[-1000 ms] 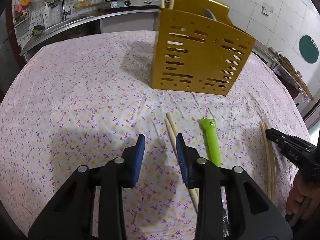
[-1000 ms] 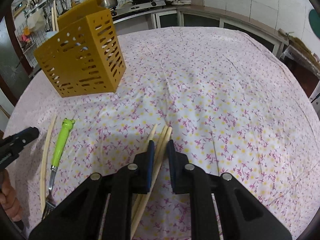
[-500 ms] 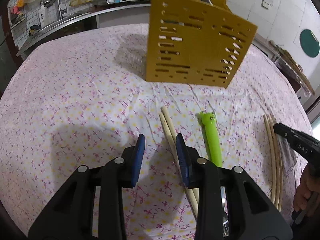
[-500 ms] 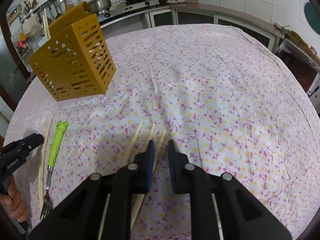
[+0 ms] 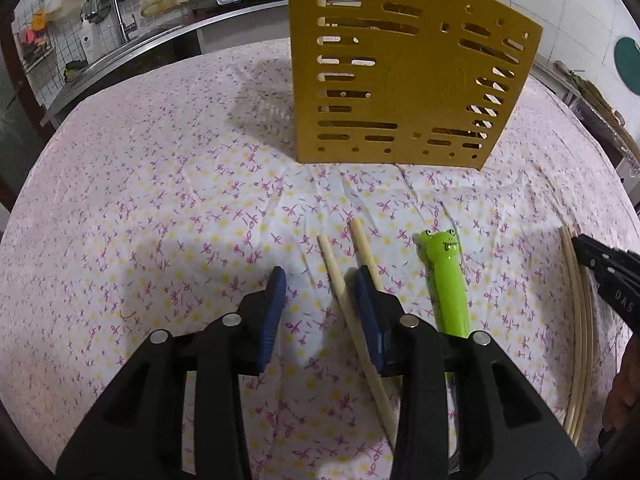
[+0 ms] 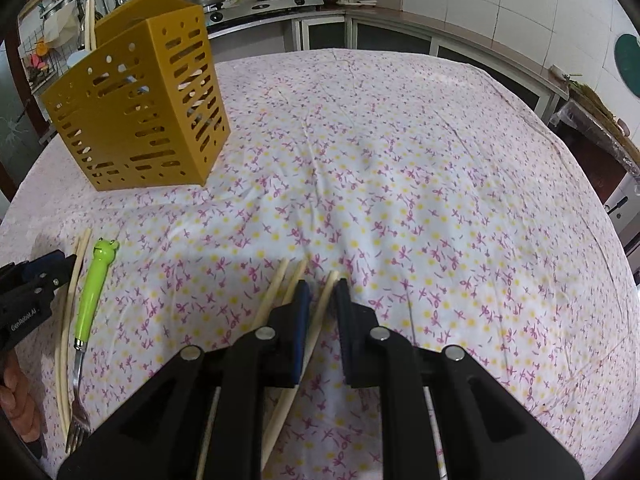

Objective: Organize utensils
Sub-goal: 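Grasp another wooden chopstick with the left tool and lift it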

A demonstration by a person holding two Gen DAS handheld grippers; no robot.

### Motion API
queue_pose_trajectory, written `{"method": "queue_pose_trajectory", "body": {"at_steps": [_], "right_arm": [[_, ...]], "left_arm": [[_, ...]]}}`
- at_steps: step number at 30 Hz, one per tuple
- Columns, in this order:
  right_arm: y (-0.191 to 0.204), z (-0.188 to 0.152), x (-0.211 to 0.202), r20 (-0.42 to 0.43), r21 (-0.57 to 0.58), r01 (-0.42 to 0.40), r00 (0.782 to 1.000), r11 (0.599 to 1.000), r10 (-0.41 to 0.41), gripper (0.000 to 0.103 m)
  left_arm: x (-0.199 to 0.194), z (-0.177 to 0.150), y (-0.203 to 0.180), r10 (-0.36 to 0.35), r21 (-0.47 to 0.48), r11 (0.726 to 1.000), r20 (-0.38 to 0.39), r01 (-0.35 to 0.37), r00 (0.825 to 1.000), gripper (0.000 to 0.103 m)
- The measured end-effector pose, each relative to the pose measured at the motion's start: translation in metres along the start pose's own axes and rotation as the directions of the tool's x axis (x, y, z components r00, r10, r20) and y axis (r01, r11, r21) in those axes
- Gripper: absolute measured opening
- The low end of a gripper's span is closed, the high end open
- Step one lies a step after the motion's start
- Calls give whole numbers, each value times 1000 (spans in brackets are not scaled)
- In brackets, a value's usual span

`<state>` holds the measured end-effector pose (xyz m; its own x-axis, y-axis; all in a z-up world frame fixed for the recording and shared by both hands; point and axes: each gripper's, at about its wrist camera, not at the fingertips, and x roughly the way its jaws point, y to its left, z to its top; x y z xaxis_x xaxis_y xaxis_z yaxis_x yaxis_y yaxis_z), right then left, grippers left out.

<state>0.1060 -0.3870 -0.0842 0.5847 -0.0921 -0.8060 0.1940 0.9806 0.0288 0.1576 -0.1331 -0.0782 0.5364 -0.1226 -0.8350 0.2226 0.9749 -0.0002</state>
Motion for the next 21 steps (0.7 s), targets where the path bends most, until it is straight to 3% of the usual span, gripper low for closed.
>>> {"method": "queue_pose_trajectory", "body": {"at_steps": [5,10,15,21], "right_arm": [[10,-1,0,5,-25,20,1000,999,-20,10],[10,-2,-4,3,-3,-10,1000,1000,10,6],[4,-1,-13,16,24,-60,998,998,60,5],[1,6,-39,85,35,-103,991,994,100,5]], "left_arm": [[4,10,-3,13,3,1000,-13,-13,1000,27],[1,10,-3,15,1,1000,-7,-15,1000,7],[-12,7,9,-49,-46,998,15,50,999,4],[-33,10,15,-77,-53,995,76,81,994,0]]}}
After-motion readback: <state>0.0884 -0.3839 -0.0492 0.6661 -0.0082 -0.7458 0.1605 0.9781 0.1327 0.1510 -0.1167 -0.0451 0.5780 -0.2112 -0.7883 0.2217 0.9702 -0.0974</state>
